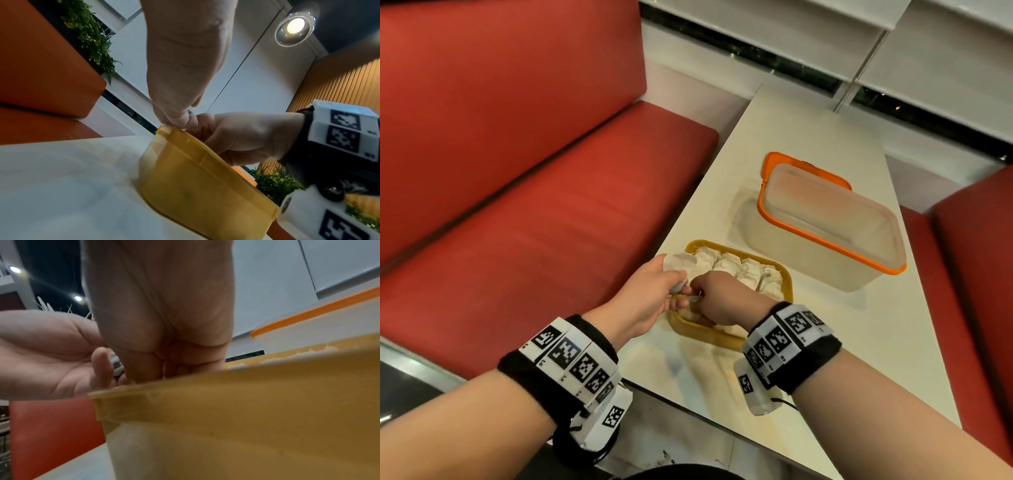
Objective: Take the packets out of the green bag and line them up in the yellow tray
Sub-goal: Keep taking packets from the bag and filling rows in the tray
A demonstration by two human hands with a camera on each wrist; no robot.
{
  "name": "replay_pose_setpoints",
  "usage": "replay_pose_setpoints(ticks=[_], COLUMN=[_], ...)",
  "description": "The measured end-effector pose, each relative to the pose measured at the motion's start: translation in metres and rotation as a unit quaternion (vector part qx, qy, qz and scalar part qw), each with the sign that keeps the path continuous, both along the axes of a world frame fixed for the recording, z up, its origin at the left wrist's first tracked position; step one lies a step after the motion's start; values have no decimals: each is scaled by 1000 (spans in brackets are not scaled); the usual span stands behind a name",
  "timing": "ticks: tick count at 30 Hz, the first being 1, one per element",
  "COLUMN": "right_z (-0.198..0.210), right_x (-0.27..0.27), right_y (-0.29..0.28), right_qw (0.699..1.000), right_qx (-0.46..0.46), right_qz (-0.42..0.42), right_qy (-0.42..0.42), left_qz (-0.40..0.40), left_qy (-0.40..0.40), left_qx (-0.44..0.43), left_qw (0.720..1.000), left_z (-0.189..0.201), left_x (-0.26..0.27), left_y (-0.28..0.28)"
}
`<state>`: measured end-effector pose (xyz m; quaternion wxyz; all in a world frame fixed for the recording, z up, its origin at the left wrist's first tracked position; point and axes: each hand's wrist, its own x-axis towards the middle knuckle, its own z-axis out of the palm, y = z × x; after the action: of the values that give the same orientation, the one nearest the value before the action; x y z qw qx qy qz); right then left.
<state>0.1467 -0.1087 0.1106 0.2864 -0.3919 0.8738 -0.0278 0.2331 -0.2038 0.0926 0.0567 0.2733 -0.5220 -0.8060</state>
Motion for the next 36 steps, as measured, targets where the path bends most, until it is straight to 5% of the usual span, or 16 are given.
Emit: replay_pose_setpoints(ticks=[13,25,36], right_z=[0,-7,-16], right_x=[4,6,8], right_y=[-13,-9,-6], right_qw=[991,988,992], right_qx=[96,47,-20], right_qz=[81,135,89], right_qy=[36,61,83], left_qz=[-9,-10,-15], left_qy=[-14,-20,-34], left_qx=[-18,-35,-60], left_qw=[1000,999,998], left_z=[2,2,1], left_x=[-2,-3,-5], left_y=[1,3,3])
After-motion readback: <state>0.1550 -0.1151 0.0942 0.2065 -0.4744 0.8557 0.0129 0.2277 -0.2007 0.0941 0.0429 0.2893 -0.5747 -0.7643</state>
